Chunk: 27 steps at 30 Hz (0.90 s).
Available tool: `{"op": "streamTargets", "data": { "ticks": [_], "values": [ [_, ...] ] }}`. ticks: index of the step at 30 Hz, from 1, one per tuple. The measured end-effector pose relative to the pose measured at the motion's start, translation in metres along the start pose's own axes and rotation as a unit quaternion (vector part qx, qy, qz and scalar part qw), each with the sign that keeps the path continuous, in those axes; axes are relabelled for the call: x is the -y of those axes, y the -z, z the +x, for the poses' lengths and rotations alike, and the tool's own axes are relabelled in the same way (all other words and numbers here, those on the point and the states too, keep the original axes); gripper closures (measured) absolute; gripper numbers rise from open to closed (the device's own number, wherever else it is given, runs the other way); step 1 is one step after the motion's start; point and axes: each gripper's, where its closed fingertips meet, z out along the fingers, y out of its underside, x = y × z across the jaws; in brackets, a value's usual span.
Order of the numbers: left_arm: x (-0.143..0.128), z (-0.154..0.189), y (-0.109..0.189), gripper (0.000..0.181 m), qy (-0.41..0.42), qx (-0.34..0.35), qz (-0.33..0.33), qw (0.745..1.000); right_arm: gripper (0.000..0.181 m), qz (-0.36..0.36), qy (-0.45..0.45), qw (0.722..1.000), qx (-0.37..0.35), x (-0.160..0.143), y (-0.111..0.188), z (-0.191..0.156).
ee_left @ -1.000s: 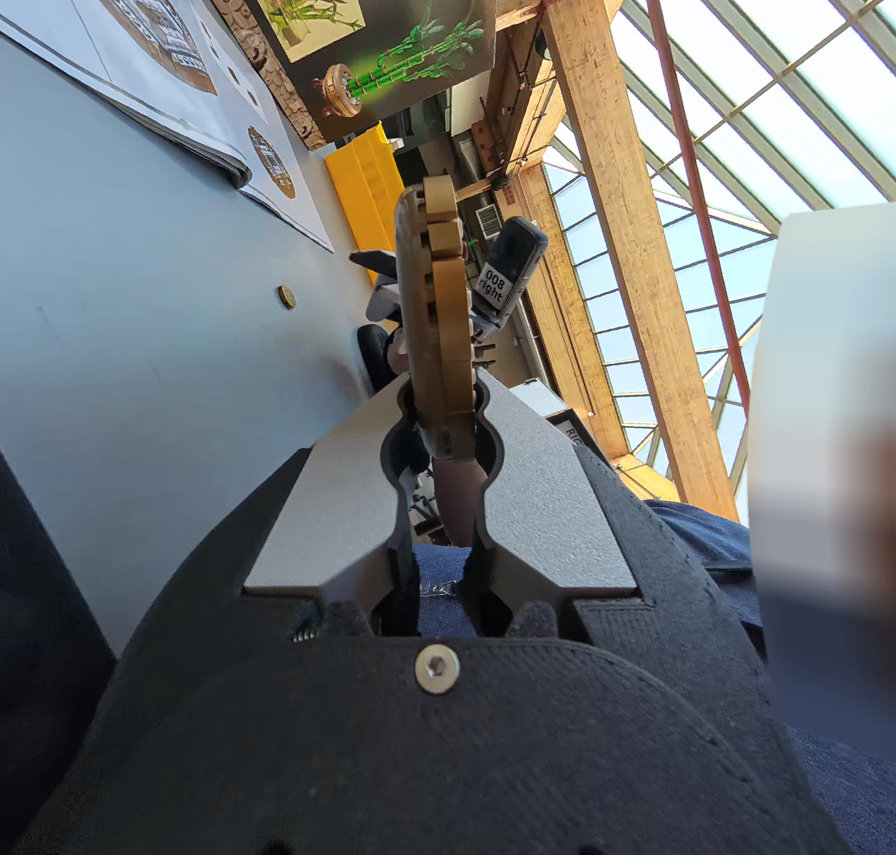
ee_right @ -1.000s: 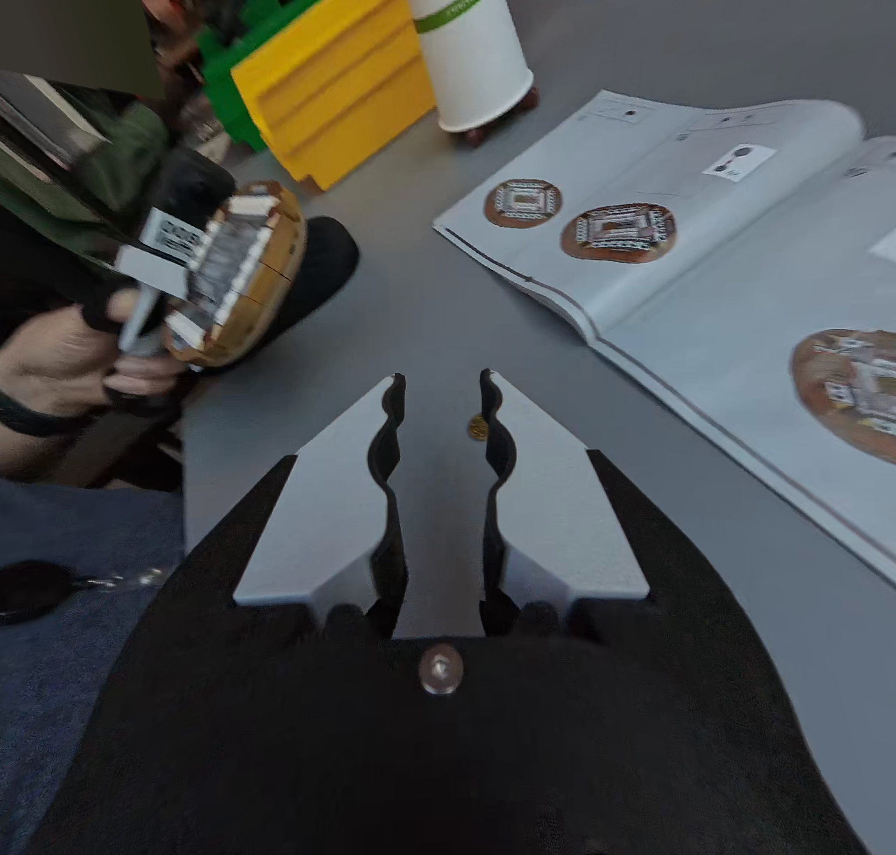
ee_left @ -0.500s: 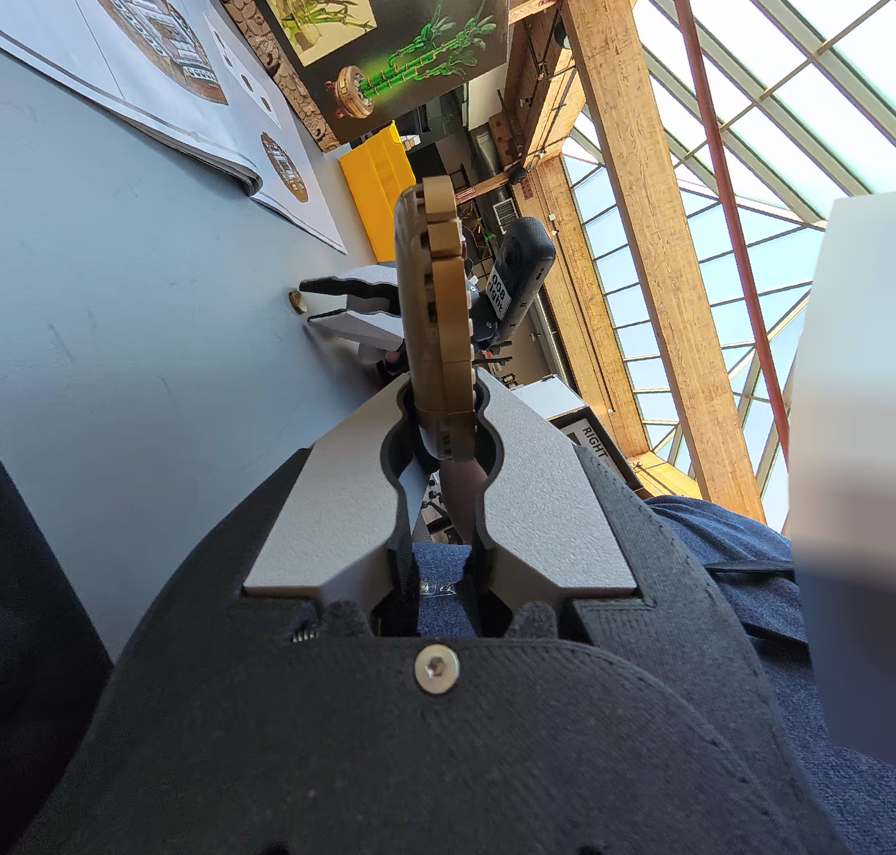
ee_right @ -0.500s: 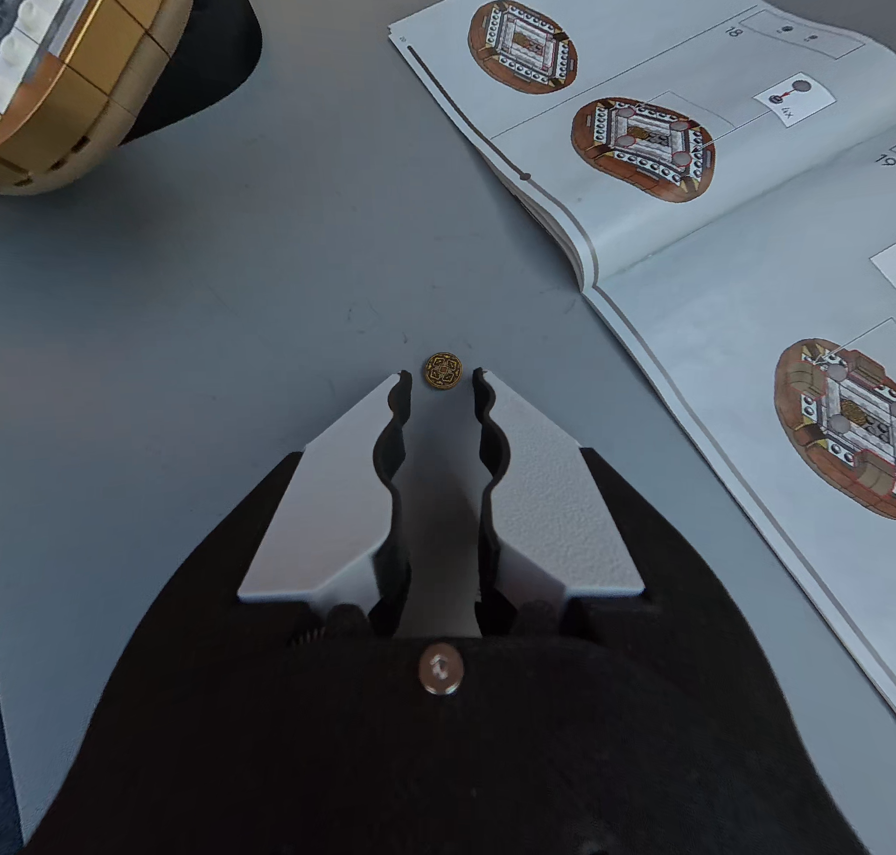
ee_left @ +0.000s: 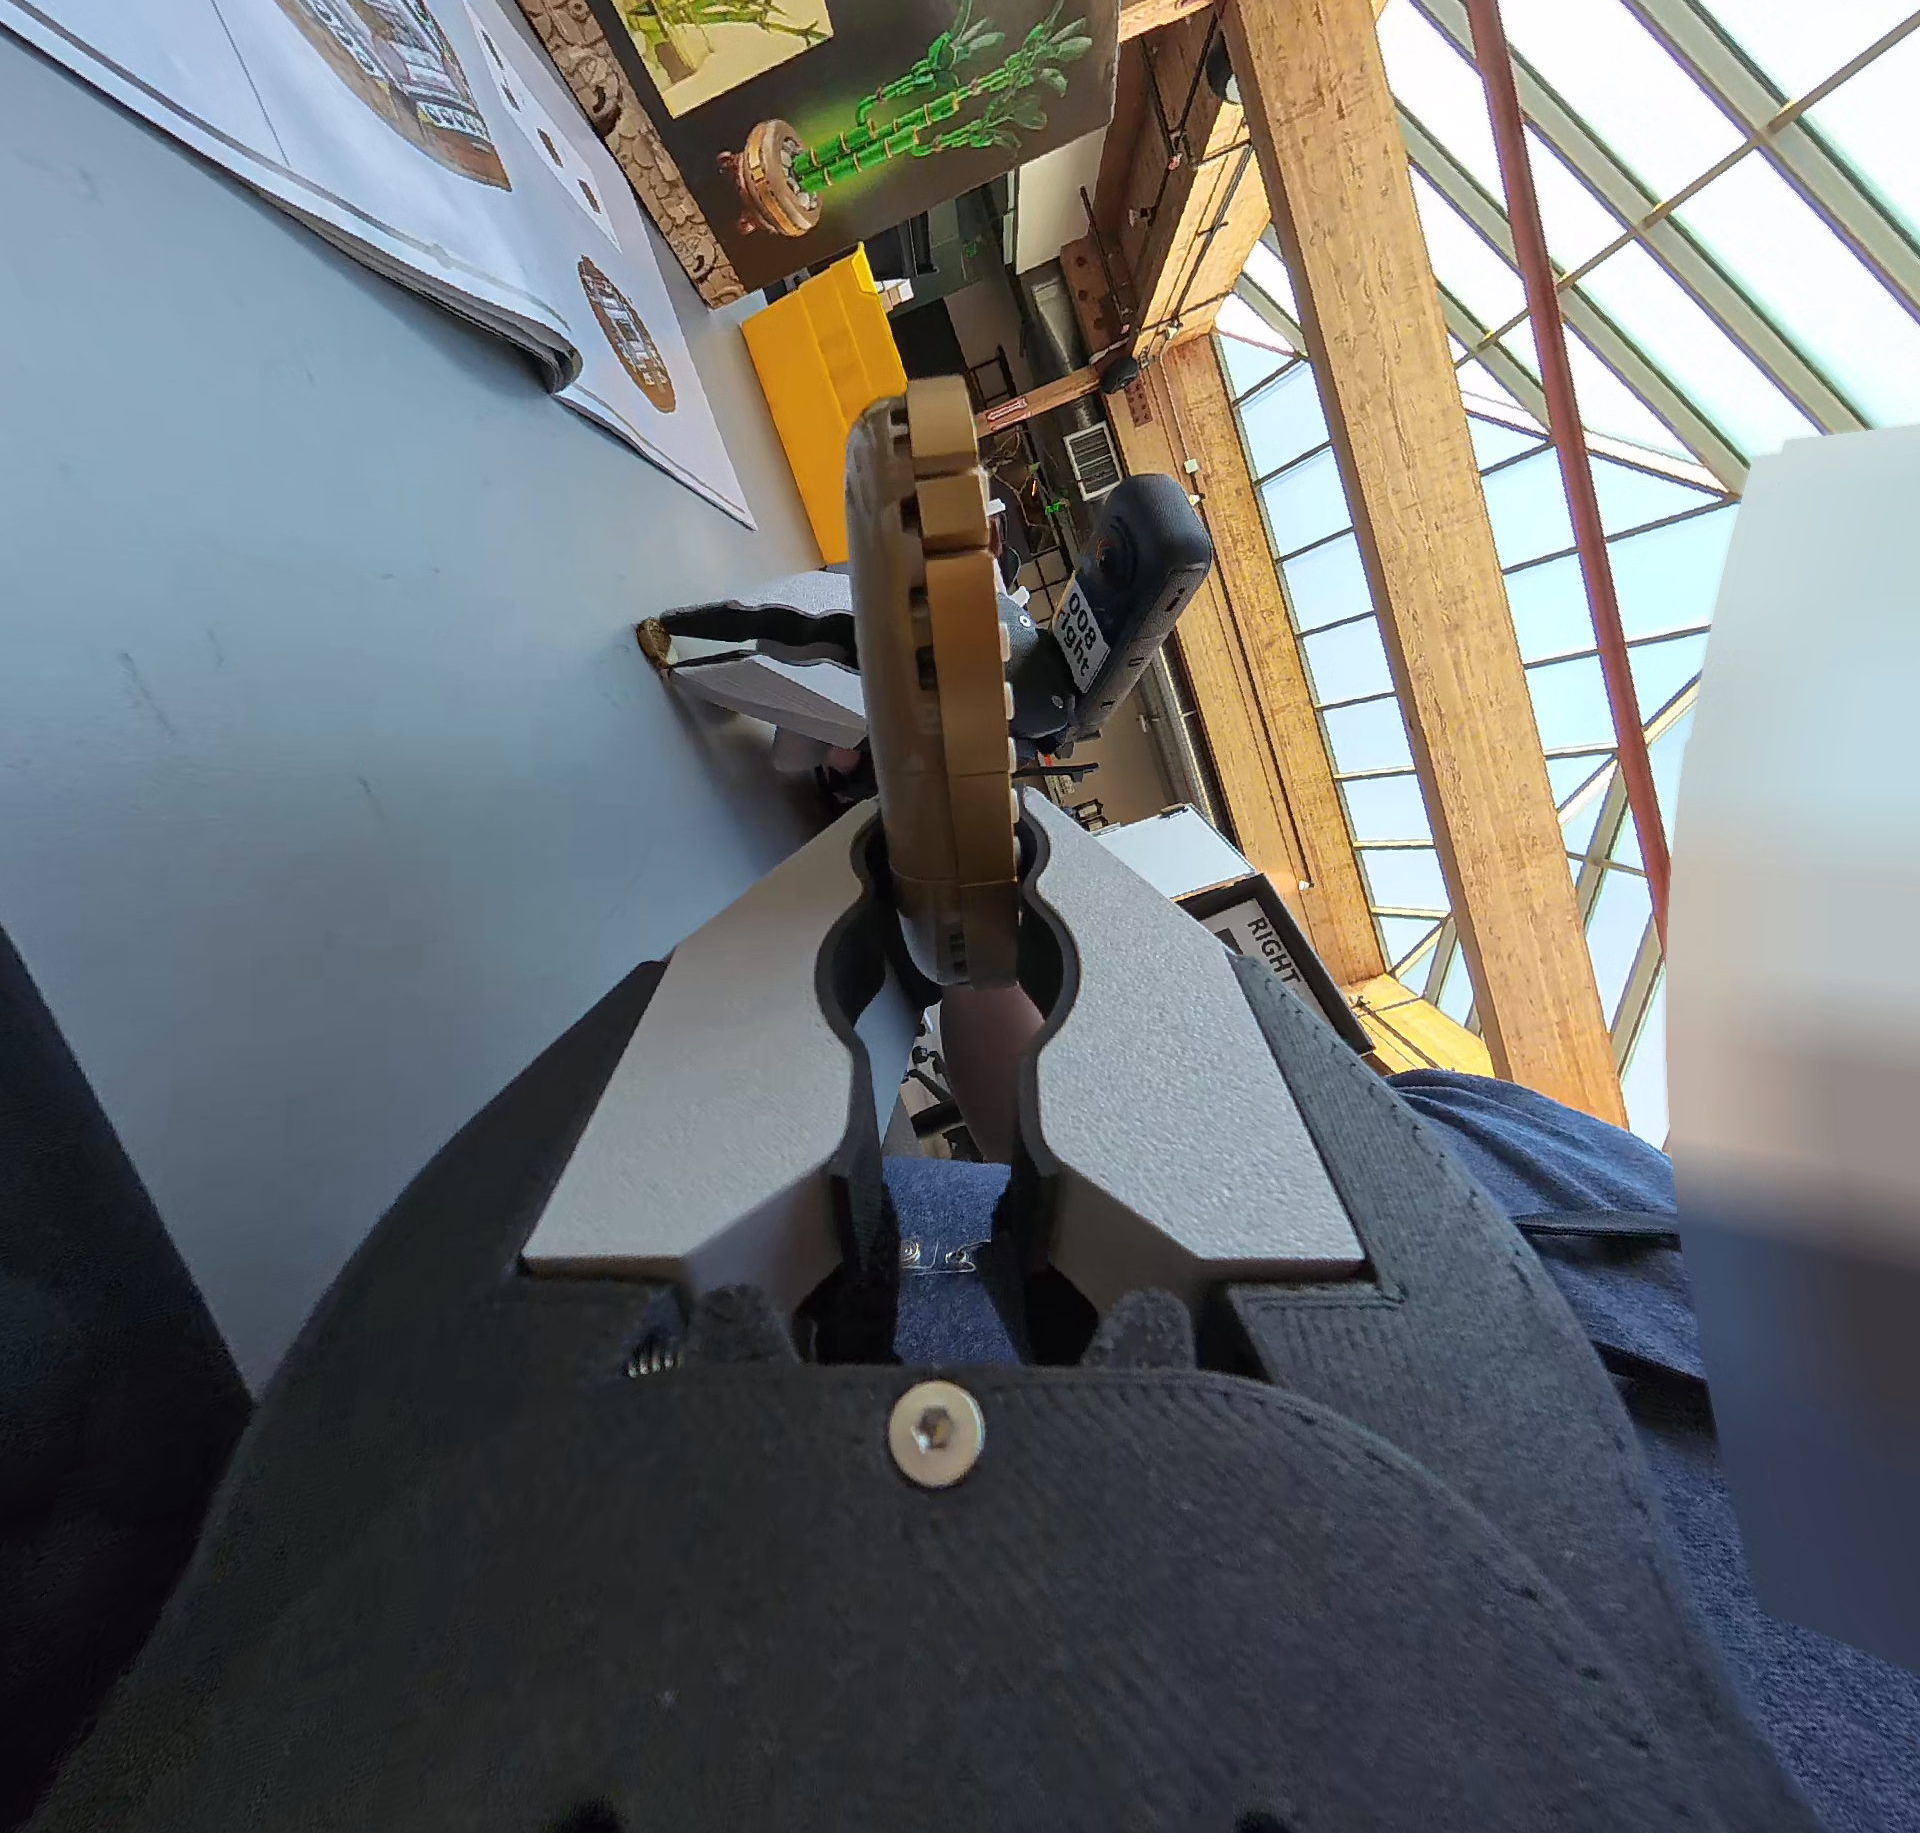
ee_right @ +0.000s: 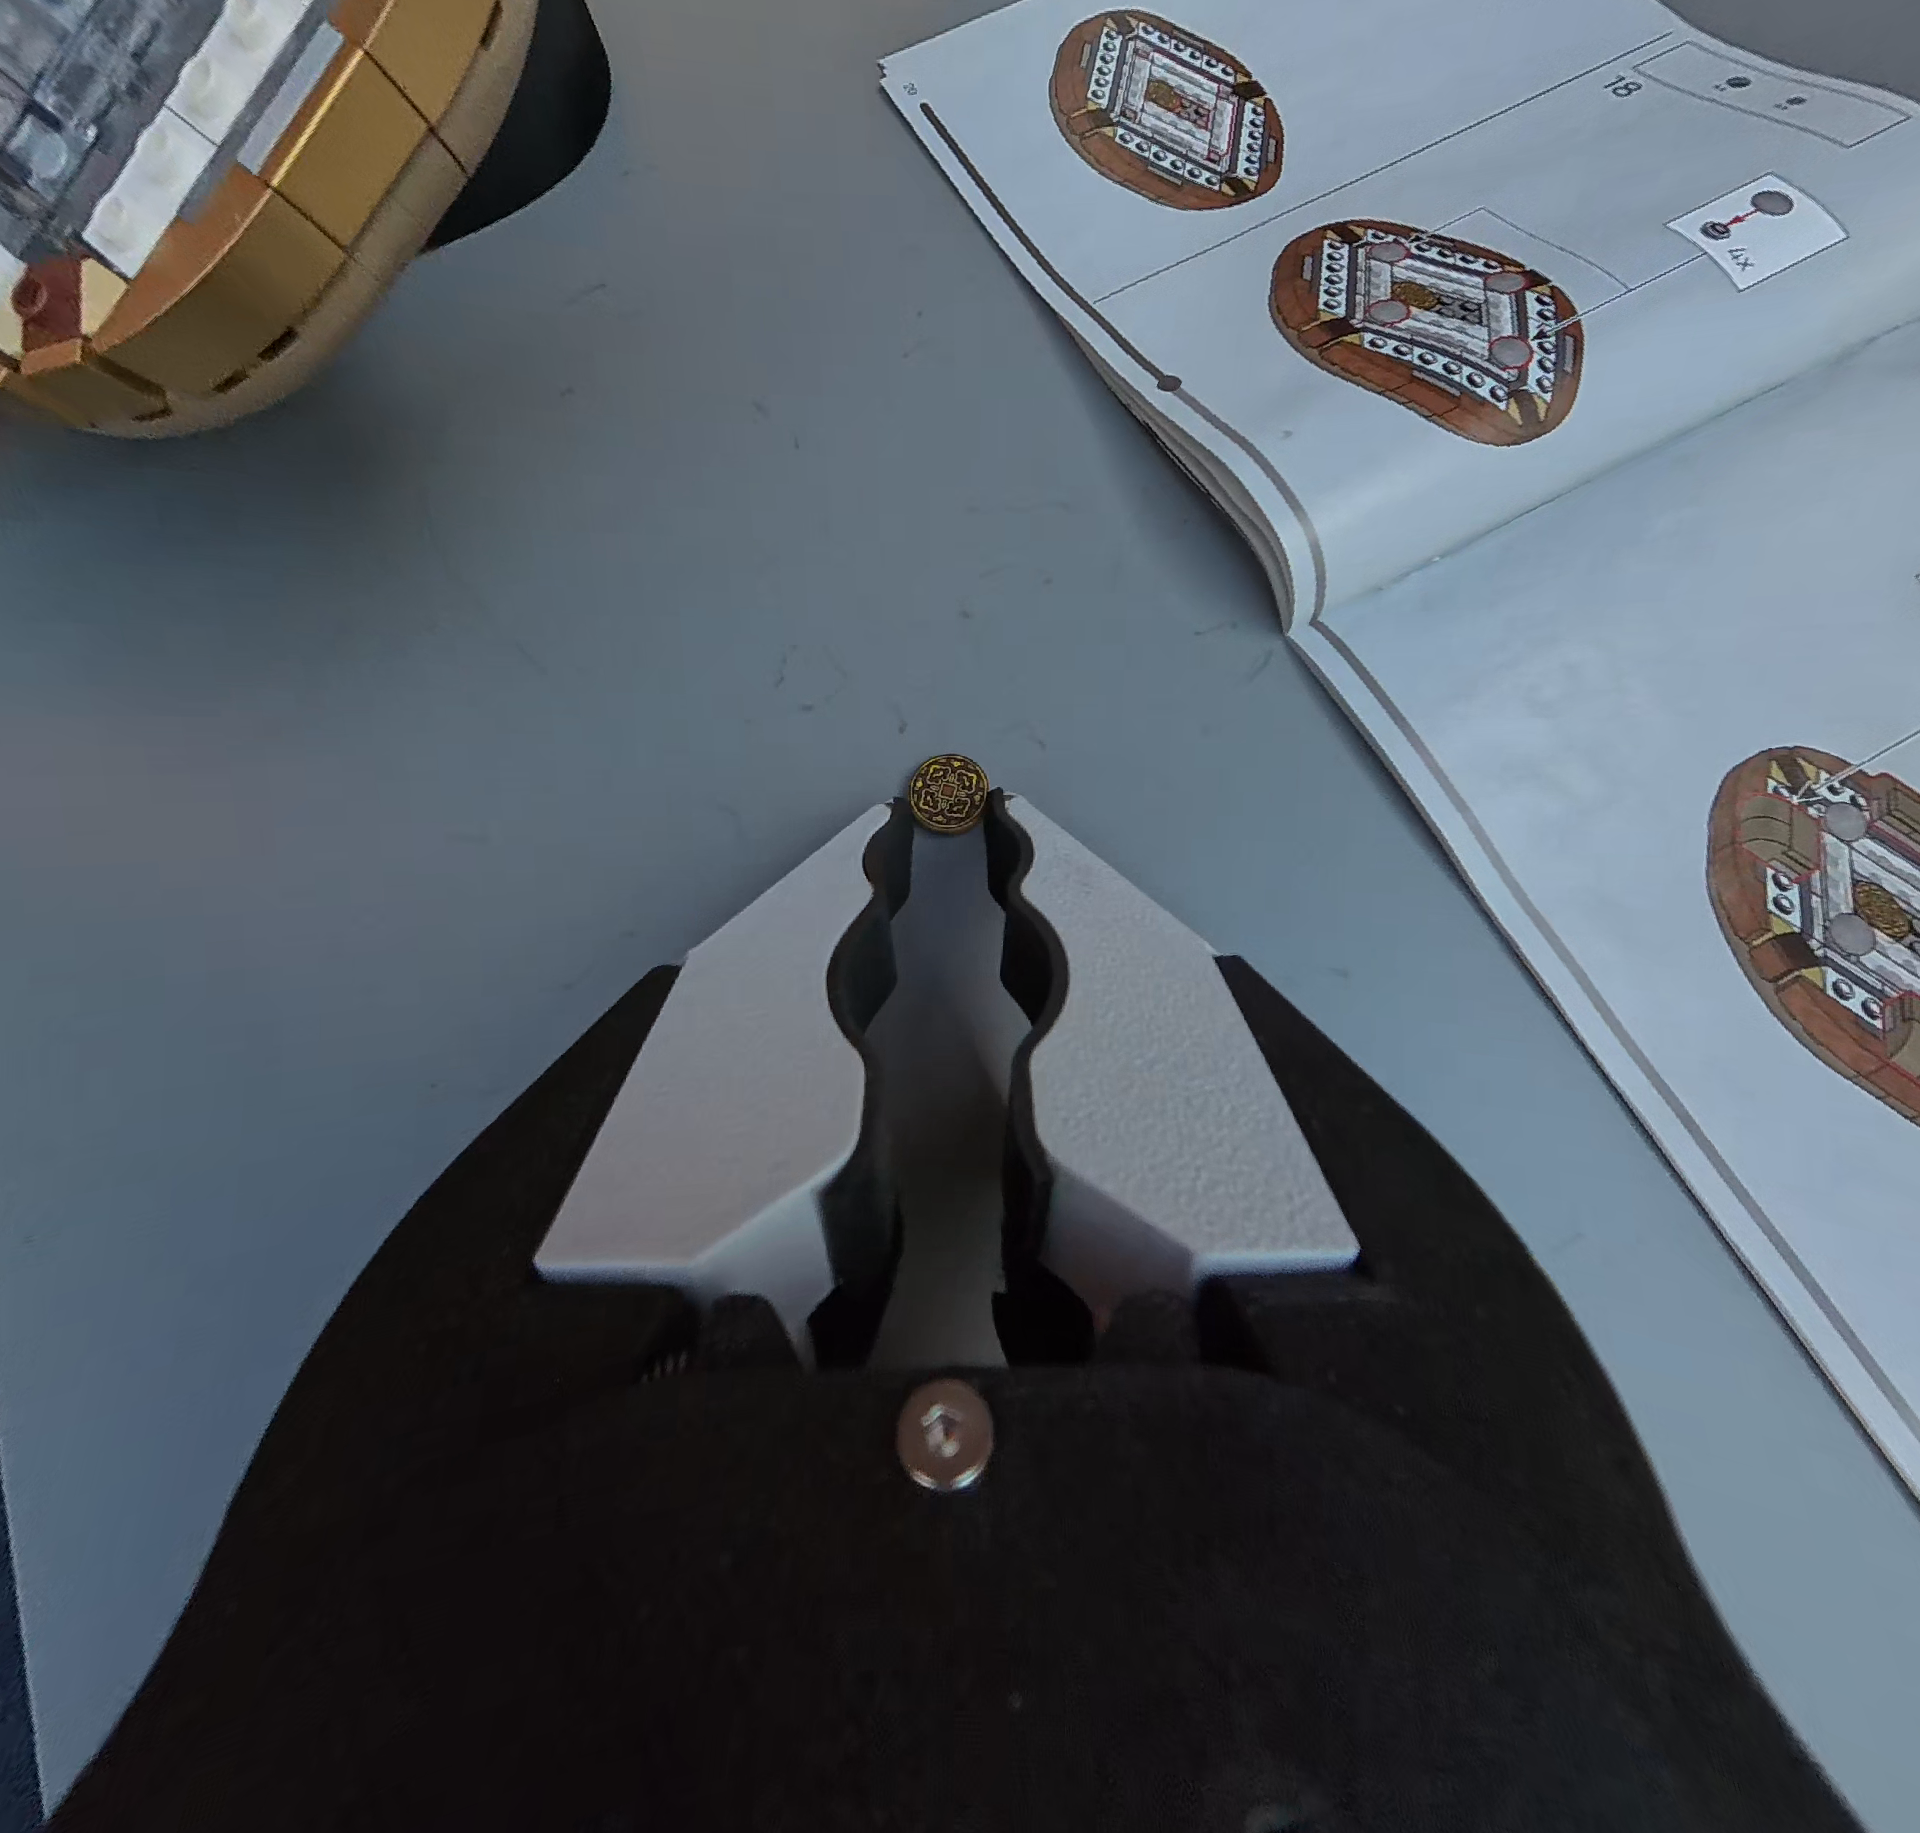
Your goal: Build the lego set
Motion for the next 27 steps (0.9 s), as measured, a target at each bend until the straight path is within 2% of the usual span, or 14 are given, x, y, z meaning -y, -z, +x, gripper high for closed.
{"op": "streamTargets", "data": {
  "ticks": [9, 11, 13, 15, 20, 27],
  "values": [
    [-0.004, -0.003, 0.001, 0.162, 0.008, 0.006, -0.005, 1.000, 0.168, 0.056, -0.002, 0.998, -0.007, 0.016, 0.016, -0.002],
    [-0.004, -0.004, 0.001, 0.162, 0.008, 0.009, -0.007, 1.000, 0.168, 0.107, 0.002, 0.994, -0.013, 0.036, 0.030, -0.004],
    [-0.005, -0.005, 0.000, 0.162, 0.009, 0.012, -0.010, 1.000, 0.168, 0.161, 0.008, 0.987, 0.018, 0.066, 0.046, -0.022],
    [-0.006, -0.006, -0.002, 0.162, 0.009, 0.014, -0.013, 1.000, 0.168, 0.180, 0.026, 0.981, 0.065, 0.091, 0.054, -0.049],
    [-0.009, -0.004, -0.007, 0.162, 0.011, 0.011, -0.021, 1.000, 0.168, 0.147, 0.115, 0.973, 0.133, 0.117, 0.047, -0.099],
    [-0.013, -0.002, -0.010, 0.162, 0.015, 0.008, -0.026, 1.000, 0.168, 0.065, 0.166, 0.973, 0.147, 0.108, 0.019, -0.107]
  ]
}}
